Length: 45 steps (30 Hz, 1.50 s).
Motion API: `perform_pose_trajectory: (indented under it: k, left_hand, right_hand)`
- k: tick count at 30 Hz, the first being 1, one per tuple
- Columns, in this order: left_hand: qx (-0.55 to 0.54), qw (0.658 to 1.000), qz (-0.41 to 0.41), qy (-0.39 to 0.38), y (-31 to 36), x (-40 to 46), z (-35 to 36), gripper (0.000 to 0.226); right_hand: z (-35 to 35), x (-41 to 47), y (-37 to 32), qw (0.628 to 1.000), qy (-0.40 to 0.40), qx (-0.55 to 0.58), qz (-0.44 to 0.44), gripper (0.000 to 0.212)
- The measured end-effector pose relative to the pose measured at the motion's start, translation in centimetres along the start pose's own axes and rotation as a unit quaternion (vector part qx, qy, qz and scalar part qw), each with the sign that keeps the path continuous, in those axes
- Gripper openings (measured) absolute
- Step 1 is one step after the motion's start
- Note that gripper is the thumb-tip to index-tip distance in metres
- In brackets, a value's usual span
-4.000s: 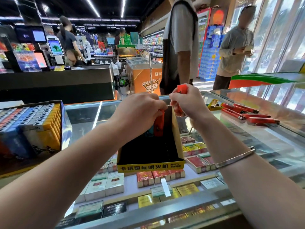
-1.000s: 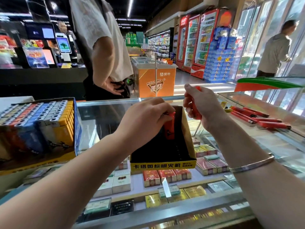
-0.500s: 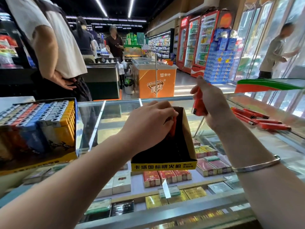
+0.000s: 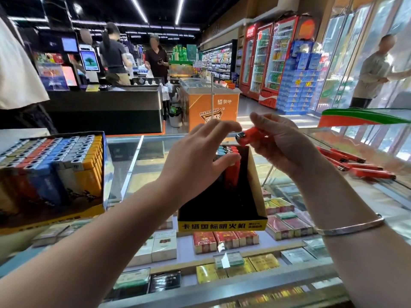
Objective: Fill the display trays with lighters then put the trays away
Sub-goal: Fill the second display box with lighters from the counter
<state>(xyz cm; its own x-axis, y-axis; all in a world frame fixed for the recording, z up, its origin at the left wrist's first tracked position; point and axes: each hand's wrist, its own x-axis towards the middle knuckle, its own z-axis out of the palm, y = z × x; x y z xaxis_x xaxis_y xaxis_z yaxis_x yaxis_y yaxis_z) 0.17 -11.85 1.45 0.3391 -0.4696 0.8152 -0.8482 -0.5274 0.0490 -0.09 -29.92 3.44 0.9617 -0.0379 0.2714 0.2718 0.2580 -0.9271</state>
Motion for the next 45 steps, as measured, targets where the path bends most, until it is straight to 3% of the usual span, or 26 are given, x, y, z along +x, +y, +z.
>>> perform_pose_trajectory:
  k: [4,7,12,15,18,21,27,33,45]
  left_hand:
    - [-0.001,0.996,0.093,0.016,0.0,0.1,-0.1,0.018]
    - [-0.023,0.992,0.112,0.049,0.0,0.1,-0.2,0.012]
    - [-0.065,0.989,0.053,0.119,0.2,0.5,-0.7,0.018]
    - [-0.122,0.982,-0.016,0.14,0.2,1.0,-1.2,0.022]
    - [-0.178,0.973,-0.09,0.118,0.0,1.3,-1.4,0.03]
    - [-0.167,0.978,-0.087,0.084,-0.3,1.2,-1.4,0.025]
    - [-0.12,0.991,-0.05,-0.021,-0.5,0.7,-1.2,0.019]
    - [-0.078,0.992,-0.038,-0.088,-0.4,0.3,-0.8,0.018]
    - [-0.038,0.995,-0.028,-0.085,0.4,-0.1,-0.2,0.018]
  right_hand:
    - [0.7,0.0,0.3,0.998,-0.063,-0.011,0.003,0.018]
    - [1.0,-0.1,0.3,0.996,-0.09,-0.005,0.007,0.016]
    - [0.9,-0.3,0.0,0.993,-0.115,-0.02,0.0,0.02]
    - [0.7,-0.1,0.1,0.995,-0.024,-0.095,-0.026,0.017]
    - [0.3,0.1,0.0,0.983,0.074,-0.153,-0.063,0.017]
    - [-0.1,0.2,0.1,0.979,0.099,-0.173,-0.049,0.015]
    - [-0.1,0.6,1.3,0.954,0.037,-0.291,0.065,0.008]
    - [0.1,0.5,1.5,0.932,-0.006,-0.354,0.077,0.008]
    - [0.4,0.3,1.4,0.929,-0.011,-0.365,0.061,0.009]
